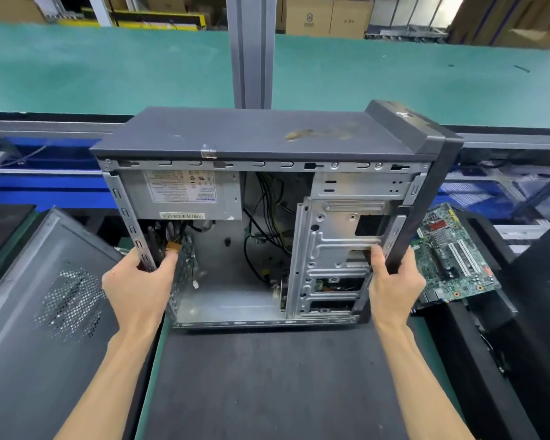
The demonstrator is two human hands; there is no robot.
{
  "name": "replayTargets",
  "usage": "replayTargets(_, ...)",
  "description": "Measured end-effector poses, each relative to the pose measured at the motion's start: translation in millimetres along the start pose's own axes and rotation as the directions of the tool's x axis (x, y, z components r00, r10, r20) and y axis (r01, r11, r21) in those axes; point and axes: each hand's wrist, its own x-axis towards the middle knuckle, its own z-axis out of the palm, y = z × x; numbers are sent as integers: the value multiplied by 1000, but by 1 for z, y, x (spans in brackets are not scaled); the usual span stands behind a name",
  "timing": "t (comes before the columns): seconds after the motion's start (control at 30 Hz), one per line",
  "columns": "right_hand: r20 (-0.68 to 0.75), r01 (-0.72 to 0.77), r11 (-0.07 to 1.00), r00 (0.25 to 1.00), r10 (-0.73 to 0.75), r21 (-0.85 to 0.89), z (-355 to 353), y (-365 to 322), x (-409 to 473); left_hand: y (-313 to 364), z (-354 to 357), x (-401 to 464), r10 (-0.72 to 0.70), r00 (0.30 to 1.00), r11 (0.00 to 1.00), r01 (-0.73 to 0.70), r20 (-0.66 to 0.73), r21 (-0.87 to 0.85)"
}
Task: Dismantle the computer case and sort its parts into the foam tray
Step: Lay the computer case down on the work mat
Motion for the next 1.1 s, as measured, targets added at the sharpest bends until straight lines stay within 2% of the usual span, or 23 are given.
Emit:
replayTargets(0.27,54,68,996,996,-65,-51,-26,-26,1,17,-24,2,31,998,999,-32,49,30)
replayTargets(0.4,185,103,984,980,-76,-143,-37,-35,8,20,-36,1,77,990,990,-90,121,110)
replayTargets(0.53,332,53,924,940,82,-378,-39,-31,12,18,-38,-2,25,977,957,-85,213,276)
replayTargets(0.7,425,21,849,872,242,-528,-38,-23,5,5,-28,-12,-69,952,916,-59,299,398)
replayTargets(0.77,427,14,827,861,276,-563,-37,-19,2,0,-23,-12,-125,937,901,-31,325,434)
replayTargets(1.0,423,4,799,850,314,-601,-37,-18,2,-3,-19,-8,-176,905,859,-50,387,509)
replayTargets(1.1,461,-12,806,815,351,-592,-40,-23,2,4,-22,-1,-206,869,834,-85,449,545)
